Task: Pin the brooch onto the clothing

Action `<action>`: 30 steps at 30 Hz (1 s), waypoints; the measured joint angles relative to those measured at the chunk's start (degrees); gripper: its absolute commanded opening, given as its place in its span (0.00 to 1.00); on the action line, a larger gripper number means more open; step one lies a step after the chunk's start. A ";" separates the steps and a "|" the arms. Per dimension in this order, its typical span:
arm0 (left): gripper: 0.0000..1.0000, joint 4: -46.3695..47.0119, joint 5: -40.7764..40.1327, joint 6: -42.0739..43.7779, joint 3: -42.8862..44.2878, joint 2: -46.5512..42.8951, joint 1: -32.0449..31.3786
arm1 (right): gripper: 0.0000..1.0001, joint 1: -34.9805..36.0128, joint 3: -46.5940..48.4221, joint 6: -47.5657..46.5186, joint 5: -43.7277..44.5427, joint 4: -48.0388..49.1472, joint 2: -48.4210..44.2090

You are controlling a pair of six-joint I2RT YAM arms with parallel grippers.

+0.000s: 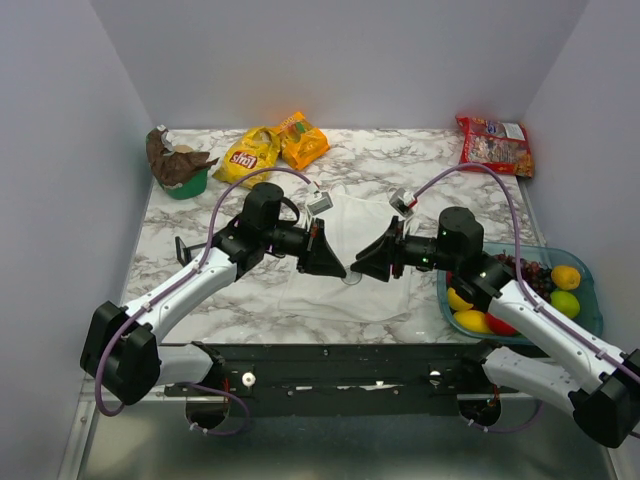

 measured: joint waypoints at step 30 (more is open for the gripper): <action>0.00 -3.56 0.46 3.30 0.33 -0.61 -0.74 | 0.01 0.02 -0.31 -0.90 -4.57 -2.80 1.09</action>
